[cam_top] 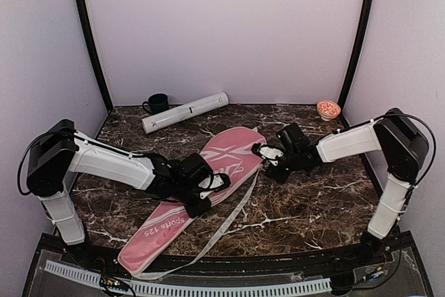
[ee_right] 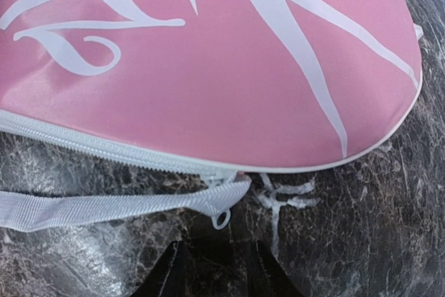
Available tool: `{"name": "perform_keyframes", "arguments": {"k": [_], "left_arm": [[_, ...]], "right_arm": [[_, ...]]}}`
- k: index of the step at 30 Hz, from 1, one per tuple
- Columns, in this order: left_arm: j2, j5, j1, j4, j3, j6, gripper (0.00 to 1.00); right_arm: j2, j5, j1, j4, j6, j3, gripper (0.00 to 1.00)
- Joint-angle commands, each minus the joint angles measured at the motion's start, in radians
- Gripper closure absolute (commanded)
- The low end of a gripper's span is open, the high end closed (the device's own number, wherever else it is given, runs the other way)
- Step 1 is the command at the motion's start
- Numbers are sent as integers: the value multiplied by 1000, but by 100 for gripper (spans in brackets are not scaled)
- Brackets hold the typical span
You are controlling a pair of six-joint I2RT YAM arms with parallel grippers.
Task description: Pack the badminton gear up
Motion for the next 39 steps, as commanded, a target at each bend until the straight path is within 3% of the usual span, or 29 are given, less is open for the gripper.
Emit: {"name": "perform_keyframes", "arguments": {"k": [1, 8, 19, 26, 30, 39], "left_arm": [[-31, 12, 8, -54, -29, 9, 81], [-31, 19, 15, -43, -29, 4, 81], [-25, 31, 39, -29, -36, -28, 82], [-1, 64, 65, -14, -29, -59, 90], [9, 102, 83, 4, -30, -69, 99], [49, 209, 89, 48, -11, -97, 100]], "right_arm": [[42, 27, 15, 7, -32, 54, 69], [100, 30, 31, -39, -65, 103, 75], [126, 57, 41, -74, -35, 121, 96], [93, 76, 50, -74, 1, 80, 100], [101, 64, 55, -85, 35, 91, 100], [92, -45, 145, -41, 148, 115, 100]]}}
